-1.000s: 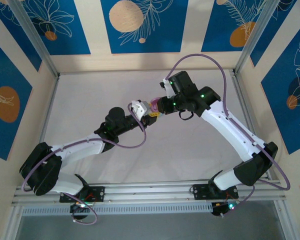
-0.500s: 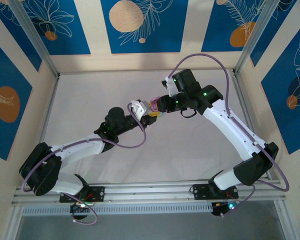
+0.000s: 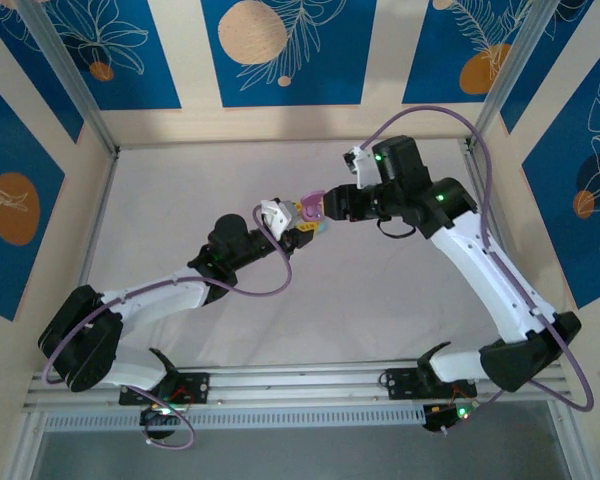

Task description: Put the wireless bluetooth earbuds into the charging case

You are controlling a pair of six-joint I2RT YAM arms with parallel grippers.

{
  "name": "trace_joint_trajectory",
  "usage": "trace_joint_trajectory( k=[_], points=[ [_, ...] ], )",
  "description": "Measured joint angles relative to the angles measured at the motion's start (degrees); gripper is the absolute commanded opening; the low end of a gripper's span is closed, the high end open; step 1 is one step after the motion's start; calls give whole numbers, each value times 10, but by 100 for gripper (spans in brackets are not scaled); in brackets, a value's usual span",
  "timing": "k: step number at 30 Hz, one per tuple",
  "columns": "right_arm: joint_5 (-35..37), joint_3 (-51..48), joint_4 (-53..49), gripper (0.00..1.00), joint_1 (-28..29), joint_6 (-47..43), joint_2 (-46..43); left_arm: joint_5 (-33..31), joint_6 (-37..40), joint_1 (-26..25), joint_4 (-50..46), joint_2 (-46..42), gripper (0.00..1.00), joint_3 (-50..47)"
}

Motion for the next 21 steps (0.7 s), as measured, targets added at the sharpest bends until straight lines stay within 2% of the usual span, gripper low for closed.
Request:
trace_joint_trajectory(
  k=[4, 10, 21],
  points=[
    [-20, -25, 32, 50, -37, 30, -27, 13, 0, 0, 0, -5, 30, 0],
    [-104, -32, 68, 52, -111, 86, -13, 40, 5, 0, -11, -12, 30, 7],
    [-224, 32, 49, 54, -104, 90, 108, 61, 4, -1, -16, -15, 30, 26]
  ],
)
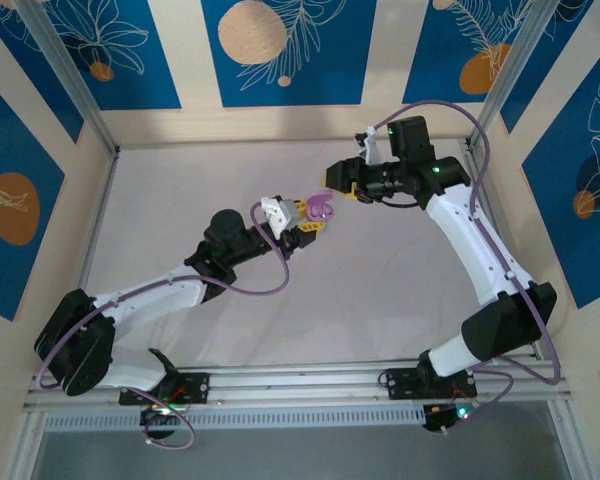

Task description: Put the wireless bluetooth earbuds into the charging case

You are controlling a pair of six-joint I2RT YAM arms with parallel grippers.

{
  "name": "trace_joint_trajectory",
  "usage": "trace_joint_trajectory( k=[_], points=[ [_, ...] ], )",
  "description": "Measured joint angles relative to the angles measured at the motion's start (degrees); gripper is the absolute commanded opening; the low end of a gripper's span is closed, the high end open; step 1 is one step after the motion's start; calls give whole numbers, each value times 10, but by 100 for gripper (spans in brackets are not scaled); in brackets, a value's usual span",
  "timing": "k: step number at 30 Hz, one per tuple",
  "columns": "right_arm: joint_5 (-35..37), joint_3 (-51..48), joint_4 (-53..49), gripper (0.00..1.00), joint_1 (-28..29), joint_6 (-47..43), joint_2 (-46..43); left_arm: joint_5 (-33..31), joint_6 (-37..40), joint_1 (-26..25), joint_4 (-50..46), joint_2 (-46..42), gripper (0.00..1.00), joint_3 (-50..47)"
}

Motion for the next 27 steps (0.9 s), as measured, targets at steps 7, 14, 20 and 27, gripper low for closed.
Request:
trace_joint_trajectory(
  k=[7, 14, 20, 27],
  points=[
    [-57, -16, -15, 55, 5, -16, -12, -2, -2, 0, 2, 0, 30, 0],
    [-149, -108, 35, 58, -16, 10, -64, -2, -6, 0, 7, 0, 31, 0],
    [-240, -151, 94, 58, -23, 42, -70, 2, -20, 0, 21, 0, 31, 6],
    [-303, -170, 158, 54, -29, 85, -70, 21, -37, -1, 36, 1, 32, 14]
  ],
)
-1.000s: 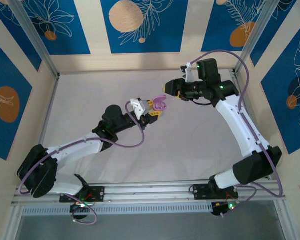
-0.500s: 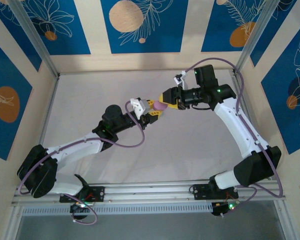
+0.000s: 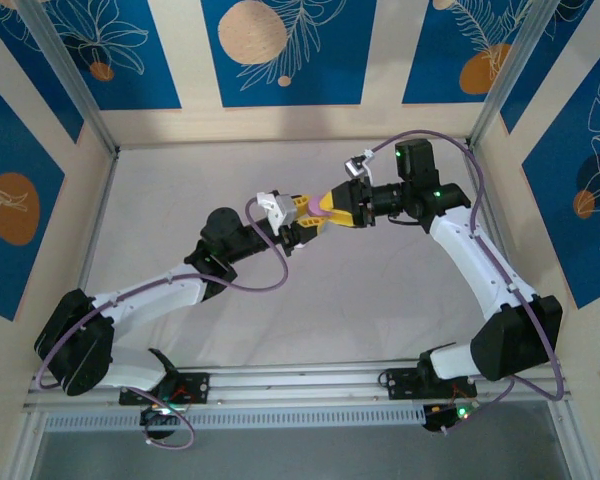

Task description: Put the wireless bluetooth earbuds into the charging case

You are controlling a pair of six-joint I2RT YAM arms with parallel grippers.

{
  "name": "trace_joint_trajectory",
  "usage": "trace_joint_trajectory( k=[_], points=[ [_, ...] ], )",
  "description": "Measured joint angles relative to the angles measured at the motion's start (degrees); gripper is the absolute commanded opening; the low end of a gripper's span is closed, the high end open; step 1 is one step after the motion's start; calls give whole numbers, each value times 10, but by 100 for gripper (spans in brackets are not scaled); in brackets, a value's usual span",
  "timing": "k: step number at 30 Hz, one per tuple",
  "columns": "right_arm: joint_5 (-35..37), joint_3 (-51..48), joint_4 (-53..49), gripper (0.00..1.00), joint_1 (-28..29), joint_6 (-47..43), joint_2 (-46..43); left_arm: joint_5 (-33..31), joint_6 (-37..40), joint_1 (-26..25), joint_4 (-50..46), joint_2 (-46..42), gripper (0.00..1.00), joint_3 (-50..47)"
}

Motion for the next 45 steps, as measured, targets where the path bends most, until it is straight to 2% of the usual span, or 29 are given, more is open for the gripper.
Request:
trace_joint_trajectory(
  k=[3, 9, 12, 14, 20, 23, 29, 37, 45],
  points=[
    [-20, -12, 34, 51, -7, 23, 0, 7, -5, 0, 0, 1, 33, 4],
    [-46, -28, 77, 31, -13, 59, 0, 15, -11, 0, -1, 7, 36, 7],
    [-52, -31, 91, 24, -15, 70, 0, 15, -11, 0, -4, 7, 41, 10],
    [-53, -34, 96, 22, -19, 72, 0, 15, -10, 0, -9, 8, 48, 14],
    [-15, -73, 118, 20, -45, 85, -21, 8, -3, -1, -23, 8, 79, 14],
    [29, -109, 130, 20, -62, 91, -44, -2, 3, -1, -35, 6, 86, 12],
    [135, -186, 138, 20, -68, 85, -42, -76, 6, -2, -42, -37, 90, -29],
    [226, -203, 137, 21, -16, 46, 111, -189, 6, -1, -80, -91, 94, -47],
    [303, -191, 138, 23, 38, 17, 210, -285, -18, 3, -185, -118, 99, -47]
  ],
)
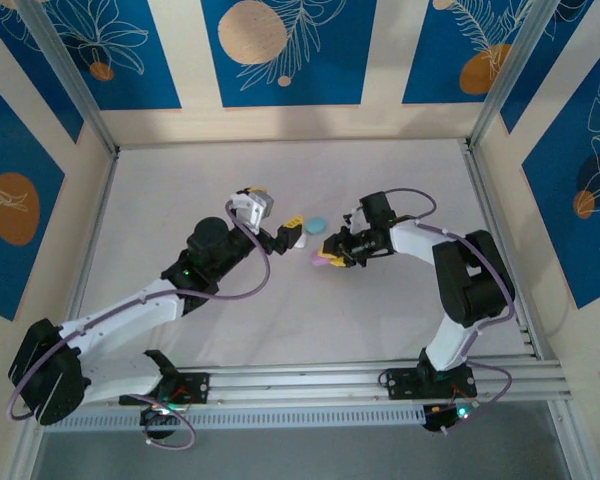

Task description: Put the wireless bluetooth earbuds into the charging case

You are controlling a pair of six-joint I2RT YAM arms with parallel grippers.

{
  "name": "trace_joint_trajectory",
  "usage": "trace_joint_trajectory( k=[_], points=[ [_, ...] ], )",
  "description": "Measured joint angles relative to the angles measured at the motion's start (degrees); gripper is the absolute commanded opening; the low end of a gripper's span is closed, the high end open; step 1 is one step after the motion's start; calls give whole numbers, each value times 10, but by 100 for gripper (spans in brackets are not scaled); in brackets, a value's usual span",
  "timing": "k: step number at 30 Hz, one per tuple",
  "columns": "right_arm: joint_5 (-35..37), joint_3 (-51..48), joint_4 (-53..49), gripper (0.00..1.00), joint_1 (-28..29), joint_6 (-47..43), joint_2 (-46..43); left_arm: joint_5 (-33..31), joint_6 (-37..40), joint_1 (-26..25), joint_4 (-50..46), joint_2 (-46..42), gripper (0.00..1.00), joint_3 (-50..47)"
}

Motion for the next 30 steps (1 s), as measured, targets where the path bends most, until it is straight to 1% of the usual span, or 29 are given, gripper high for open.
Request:
trace_joint_trajectory(
  k=[6, 8, 10, 14, 18, 20, 24, 27, 30],
  points=[
    [42, 17, 5, 25, 27, -7, 42, -51, -27, 13, -64, -35, 100, -2],
    [46, 20, 11, 27, 31, -9, 45, -63, -35, 19, -81, -44, 100, -4],
    [55, 24, 17, 32, 35, -9, 47, -72, -42, 25, -94, -49, 100, -6],
    [65, 28, 24, 46, 35, -10, 52, -80, -53, 34, -119, -51, 100, -10],
    [96, 26, 13, 57, 34, -13, 49, -90, -58, 46, -146, -50, 100, -10],
    [119, 24, 2, 60, 32, -17, 34, -96, -62, 56, -156, -47, 100, -10],
    [170, 23, -36, 62, 20, -28, -20, -100, -67, 91, -170, -39, 100, -10],
    [248, 22, -68, 63, 7, -39, -91, -110, -67, 129, -181, -32, 100, -11],
    [355, 9, -64, 64, -10, -66, -178, -134, -65, 170, -183, -28, 100, -21]
  ],
)
